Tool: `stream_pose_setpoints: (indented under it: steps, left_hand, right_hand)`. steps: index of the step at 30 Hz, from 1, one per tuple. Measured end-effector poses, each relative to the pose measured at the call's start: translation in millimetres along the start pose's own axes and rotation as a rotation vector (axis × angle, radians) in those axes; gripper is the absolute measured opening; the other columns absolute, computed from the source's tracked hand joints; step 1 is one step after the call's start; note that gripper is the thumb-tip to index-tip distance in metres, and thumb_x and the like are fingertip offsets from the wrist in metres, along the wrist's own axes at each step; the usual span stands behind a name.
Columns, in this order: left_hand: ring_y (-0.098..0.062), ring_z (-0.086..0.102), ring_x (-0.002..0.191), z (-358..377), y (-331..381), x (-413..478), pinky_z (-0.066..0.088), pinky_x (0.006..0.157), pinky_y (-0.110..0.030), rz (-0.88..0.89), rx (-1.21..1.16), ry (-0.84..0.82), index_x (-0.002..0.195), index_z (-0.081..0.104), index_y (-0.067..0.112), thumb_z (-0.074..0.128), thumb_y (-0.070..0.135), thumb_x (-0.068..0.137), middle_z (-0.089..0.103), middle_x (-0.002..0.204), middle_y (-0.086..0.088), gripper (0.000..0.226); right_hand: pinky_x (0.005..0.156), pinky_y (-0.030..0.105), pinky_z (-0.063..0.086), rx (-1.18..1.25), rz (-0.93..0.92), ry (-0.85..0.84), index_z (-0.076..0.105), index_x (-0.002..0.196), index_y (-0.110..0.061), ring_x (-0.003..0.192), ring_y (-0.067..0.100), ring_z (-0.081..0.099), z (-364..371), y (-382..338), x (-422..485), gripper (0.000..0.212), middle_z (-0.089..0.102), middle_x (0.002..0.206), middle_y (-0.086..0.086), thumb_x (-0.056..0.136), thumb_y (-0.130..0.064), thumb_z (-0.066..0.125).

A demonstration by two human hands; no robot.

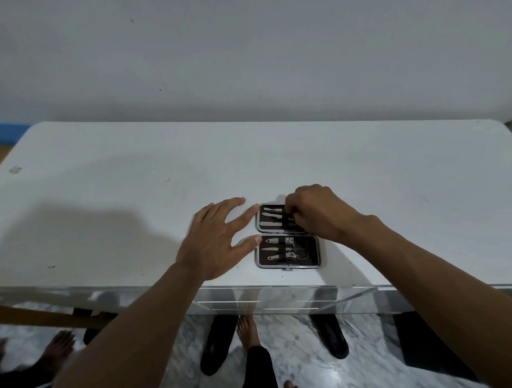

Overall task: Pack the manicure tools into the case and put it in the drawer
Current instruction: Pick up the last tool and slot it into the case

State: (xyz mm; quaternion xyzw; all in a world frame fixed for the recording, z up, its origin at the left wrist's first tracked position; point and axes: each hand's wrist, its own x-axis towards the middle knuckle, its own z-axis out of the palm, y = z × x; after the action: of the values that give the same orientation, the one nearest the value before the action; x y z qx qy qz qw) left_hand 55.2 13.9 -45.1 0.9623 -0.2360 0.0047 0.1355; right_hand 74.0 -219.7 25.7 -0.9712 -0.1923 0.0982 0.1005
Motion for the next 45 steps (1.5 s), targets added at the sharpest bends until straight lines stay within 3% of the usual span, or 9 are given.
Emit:
stream_pose_setpoints:
  steps: [20, 27, 45]
  left_hand:
    - [-0.014, 0.026, 0.142, -3.4, -0.3, 0.6, 0.019, 0.117, -0.042, 0.012, 0.01, 0.0, 0.148, 0.03, 0.042, 0.021, 0.07, 0.091, 0.032, 0.154, 0.008, 0.064]
    - [-0.015, 0.03, 0.14, -2.6, -0.9, -0.8, 0.022, 0.116, -0.043, 0.032, 0.003, 0.013, 0.147, 0.033, 0.041, 0.025, 0.069, 0.092, 0.036, 0.152, 0.006, 0.062]
    - [-0.015, 0.031, 0.139, -1.8, 1.4, -1.6, 0.02, 0.115, -0.04, 0.028, 0.028, 0.051, 0.146, 0.036, 0.039, 0.025, 0.07, 0.09, 0.038, 0.151, 0.006, 0.064]
  right_hand:
    - [0.071, 0.028, 0.032, 0.061, 0.01, 0.027, 0.06, 0.099, -0.011, 0.092, 0.029, 0.056, 4.6, 0.0, 1.1, 0.021, 0.063, 0.1, 0.009, 0.085, -0.003, 0.045]
    - [0.074, 0.034, 0.044, 0.076, 0.059, 0.072, 0.06, 0.097, -0.01, 0.088, 0.03, 0.058, 9.7, -3.6, -4.1, 0.02, 0.064, 0.097, 0.009, 0.086, -0.003, 0.045]
    - [0.081, 0.039, 0.051, 0.205, 0.218, 0.236, 0.066, 0.097, -0.008, 0.088, 0.028, 0.061, 11.2, -15.3, -36.5, 0.016, 0.067, 0.096, 0.011, 0.088, -0.007, 0.052]
